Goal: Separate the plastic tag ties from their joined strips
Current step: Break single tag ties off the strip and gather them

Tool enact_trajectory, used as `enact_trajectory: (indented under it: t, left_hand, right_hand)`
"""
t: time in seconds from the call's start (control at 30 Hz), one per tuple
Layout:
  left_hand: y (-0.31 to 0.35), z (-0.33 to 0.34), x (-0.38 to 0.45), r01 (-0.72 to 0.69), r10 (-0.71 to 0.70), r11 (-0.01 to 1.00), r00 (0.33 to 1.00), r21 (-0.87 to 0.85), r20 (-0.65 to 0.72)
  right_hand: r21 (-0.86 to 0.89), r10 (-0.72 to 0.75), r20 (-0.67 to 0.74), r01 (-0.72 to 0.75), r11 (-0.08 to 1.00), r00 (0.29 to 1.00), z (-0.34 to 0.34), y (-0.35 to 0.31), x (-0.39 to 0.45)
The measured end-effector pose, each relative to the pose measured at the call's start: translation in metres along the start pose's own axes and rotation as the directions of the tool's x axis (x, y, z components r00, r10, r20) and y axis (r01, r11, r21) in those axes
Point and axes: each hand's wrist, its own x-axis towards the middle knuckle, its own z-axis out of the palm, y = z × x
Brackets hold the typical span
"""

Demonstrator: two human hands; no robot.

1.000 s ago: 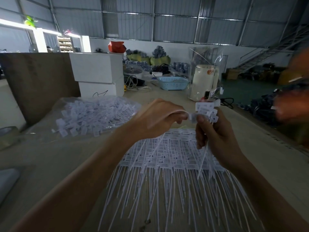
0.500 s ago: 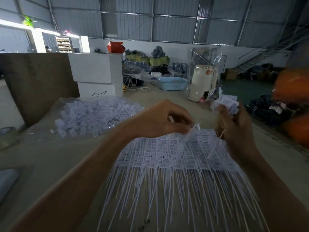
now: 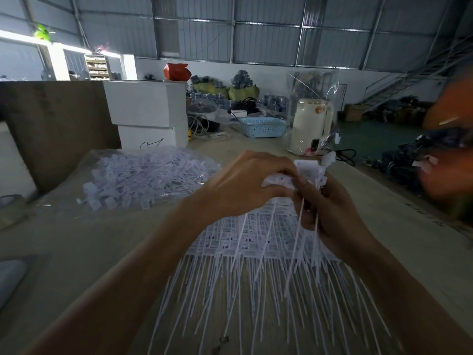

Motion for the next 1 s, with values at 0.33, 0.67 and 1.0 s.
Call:
enact_trajectory:
  t: [0.33,0.67,1.0]
  left_hand:
    - [-0.007,-0.002,-0.003,-0.102,0.142,0.944,0.984,0.314,-0.107]
    - [-0.008,0.003,-0.001,-0.097,0.132,0.957,0.985,0.274,-0.111]
    - [-0.01,-0.008,-0.001,0.028,-0.027,0.998,1.0,0.061,-0.011]
  right_hand:
    - [0.128,0.032,0.062,-0.04,0.991,0.998,0.0,-0.001,0.0]
    - [0.075,0.016,0.13,-0.026,0.997,0.991,-0.005,0.0,0.0]
    - [-0.275,-0.203,0.133,0.233,0.933,0.97,-0.006,0.002,-0.001]
